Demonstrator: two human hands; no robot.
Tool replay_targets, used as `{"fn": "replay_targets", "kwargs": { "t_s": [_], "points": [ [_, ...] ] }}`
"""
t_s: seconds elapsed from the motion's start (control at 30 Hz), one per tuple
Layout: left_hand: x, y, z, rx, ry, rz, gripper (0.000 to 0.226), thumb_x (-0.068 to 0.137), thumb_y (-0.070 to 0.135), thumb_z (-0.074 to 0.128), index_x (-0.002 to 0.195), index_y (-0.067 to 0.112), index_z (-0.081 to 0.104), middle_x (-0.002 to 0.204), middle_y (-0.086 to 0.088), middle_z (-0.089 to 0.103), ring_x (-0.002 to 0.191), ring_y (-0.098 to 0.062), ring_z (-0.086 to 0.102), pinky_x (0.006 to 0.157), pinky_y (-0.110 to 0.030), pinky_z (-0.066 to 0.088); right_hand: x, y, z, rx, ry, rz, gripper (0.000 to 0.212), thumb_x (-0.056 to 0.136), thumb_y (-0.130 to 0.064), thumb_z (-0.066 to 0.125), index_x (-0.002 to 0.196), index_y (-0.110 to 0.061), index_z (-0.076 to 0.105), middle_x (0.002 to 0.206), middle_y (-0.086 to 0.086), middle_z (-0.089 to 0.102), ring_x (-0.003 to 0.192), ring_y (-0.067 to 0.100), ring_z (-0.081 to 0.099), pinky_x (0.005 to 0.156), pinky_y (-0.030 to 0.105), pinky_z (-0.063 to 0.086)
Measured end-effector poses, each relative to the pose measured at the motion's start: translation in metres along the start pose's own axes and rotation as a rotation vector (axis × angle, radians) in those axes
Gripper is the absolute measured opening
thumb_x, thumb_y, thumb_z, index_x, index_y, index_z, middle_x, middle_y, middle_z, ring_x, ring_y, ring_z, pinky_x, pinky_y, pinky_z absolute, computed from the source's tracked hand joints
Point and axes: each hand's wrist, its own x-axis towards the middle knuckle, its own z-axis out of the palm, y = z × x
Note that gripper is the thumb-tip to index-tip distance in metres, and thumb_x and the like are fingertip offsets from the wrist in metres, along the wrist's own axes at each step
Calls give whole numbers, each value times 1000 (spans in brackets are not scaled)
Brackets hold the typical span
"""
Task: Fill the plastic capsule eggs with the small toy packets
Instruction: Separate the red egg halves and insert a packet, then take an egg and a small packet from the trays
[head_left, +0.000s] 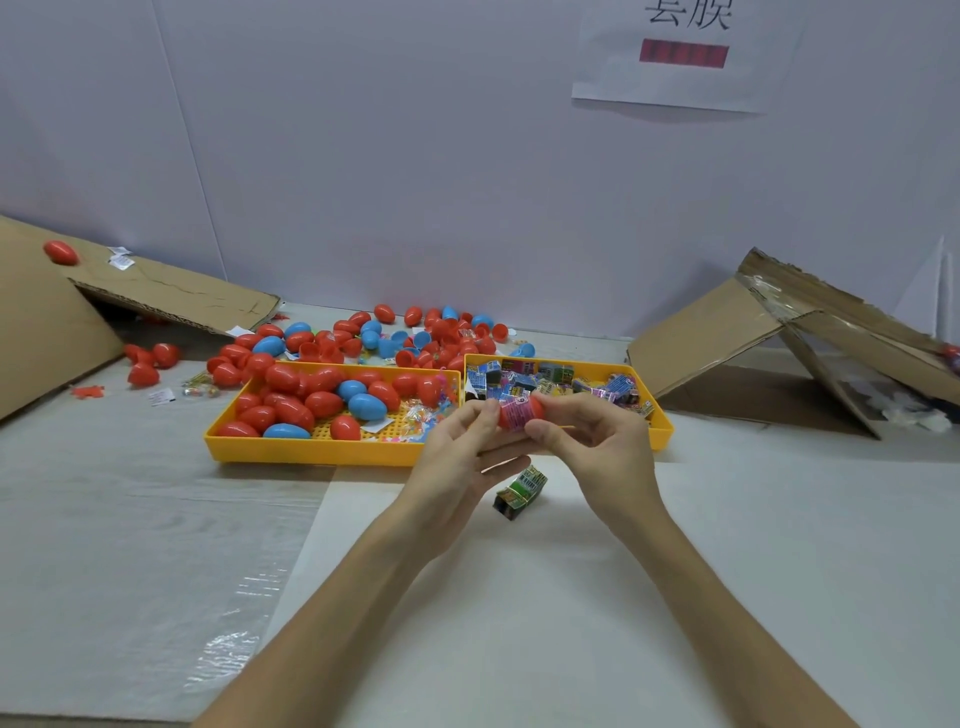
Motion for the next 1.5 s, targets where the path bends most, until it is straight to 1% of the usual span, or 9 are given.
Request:
{"fn": "replay_targets", "kwargs": {
  "t_s": [0.23, 0.4, 0.57, 0.63, 0.8, 0.93, 1.1, 1.27, 1.5],
  "points": [
    [-1, 0, 2, 126, 25, 59, 29, 108, 33, 41, 128, 24, 60, 106, -8, 78, 99, -24, 75, 80, -28, 60, 1, 1, -2, 67, 14, 29, 20, 87, -17, 77, 106, -24, 76, 100, 0, 77, 96, 18, 74, 79, 26, 59],
    [-1, -16, -2, 902, 130, 446, 35, 97, 31, 66, 129, 30, 51, 101, 11, 67, 91, -5, 65, 76, -19, 51, 15, 5, -20, 415, 259, 332, 33, 90, 1, 68, 121, -8, 65, 108, 14, 74, 99, 26, 73, 76, 25, 57],
    [-4, -29, -4, 1446, -71, 390, 50, 91, 37, 65, 136, 35, 44, 119, 15, 57, 108, -9, 52, 87, -28, 48, 43, -3, -55, 421, 53, 653, 36, 92, -3, 65, 128, -1, 60, 104, 13, 76, 92, 23, 75, 76, 26, 61],
    [-3, -31, -4, 1414, -91, 362, 47, 93, 28, 63, 134, 38, 44, 116, 17, 58, 104, -7, 52, 85, -27, 48, 70, -15, -77, 418, 87, 585, 33, 95, -7, 61, 128, -1, 62, 107, 11, 76, 91, 19, 75, 74, 23, 60],
    [0, -30, -4, 1279, -110, 290, 48, 91, 20, 68, 132, 35, 48, 106, 14, 59, 98, -4, 51, 83, -19, 47, 121, -39, -134, 662, 520, 402, 33, 101, -27, 57, 129, -13, 46, 120, 13, 66, 99, 25, 74, 79, 34, 57],
    [1, -28, -8, 1241, -116, 247, 52, 86, 14, 70, 122, 43, 46, 101, 18, 59, 97, 2, 54, 82, -14, 49, 86, -7, -98, 149, 329, 489, 15, 102, -18, 56, 103, -9, 67, 93, 10, 72, 71, 19, 68, 62, 27, 54],
    [1, -29, -8, 1283, -70, 266, 52, 87, 19, 70, 120, 49, 44, 99, 24, 59, 96, 0, 54, 80, -17, 50, 27, 22, -44, -185, 34, 357, 35, 98, -24, 65, 63, -18, 65, 55, -3, 56, 45, 7, 46, 46, 17, 37],
    [3, -31, -7, 1199, -2, 235, 50, 85, 24, 77, 122, 42, 48, 94, 16, 60, 91, -7, 58, 81, -29, 52, -1, 32, -26, -553, -244, 418, 40, 72, -59, 73, 71, -22, 61, 64, -7, 61, 57, 2, 50, 55, 22, 40],
    [7, -30, -6, 1197, 16, 225, 54, 80, 21, 82, 123, 34, 51, 87, 13, 60, 83, -4, 60, 71, -17, 47, 1, 31, -26, -539, -277, 442, 21, 80, -33, 78, 69, -21, 65, 65, -12, 64, 59, 0, 49, 61, 25, 42]
  ]
}}
